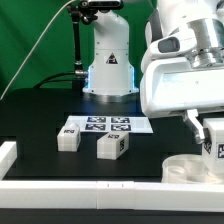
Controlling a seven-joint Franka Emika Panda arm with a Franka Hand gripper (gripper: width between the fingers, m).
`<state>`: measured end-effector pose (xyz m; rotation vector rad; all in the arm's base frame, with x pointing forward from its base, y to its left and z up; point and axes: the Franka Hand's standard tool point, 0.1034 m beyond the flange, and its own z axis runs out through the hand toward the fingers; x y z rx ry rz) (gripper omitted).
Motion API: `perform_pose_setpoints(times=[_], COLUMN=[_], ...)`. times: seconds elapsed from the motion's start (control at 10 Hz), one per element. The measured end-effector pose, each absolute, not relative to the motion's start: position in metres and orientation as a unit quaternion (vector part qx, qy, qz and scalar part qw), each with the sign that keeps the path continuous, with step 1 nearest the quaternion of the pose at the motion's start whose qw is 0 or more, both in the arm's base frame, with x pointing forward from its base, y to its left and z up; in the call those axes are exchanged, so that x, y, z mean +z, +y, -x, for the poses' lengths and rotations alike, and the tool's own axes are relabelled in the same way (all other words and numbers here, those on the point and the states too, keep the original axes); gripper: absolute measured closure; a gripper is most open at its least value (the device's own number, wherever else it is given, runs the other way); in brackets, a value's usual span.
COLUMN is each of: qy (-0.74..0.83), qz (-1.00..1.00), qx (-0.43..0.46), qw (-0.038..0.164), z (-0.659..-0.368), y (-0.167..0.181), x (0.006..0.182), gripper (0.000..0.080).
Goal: Assemble stool
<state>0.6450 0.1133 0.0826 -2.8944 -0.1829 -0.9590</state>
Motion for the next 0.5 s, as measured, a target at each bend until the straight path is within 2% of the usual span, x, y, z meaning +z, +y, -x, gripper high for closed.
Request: perform_pose_setpoints(times=[0.1,0.2,0.3,0.5], qy=[-0.06,-0.061,-0.061,-0.06], qz=[0.947,0.948,0.948,0.949], qx=[-0.313,-0.309,-0.309,-0.308], qw=[0.044,0.044,0.045,0.045], z=[-0.645,-0.645,-0.647,-0.649], y=[0.113,0.114,0.114,0.112], x=[0.083,0.085,0.09,0.098], gripper=[0.0249,0.0249,0.0171,0.0155])
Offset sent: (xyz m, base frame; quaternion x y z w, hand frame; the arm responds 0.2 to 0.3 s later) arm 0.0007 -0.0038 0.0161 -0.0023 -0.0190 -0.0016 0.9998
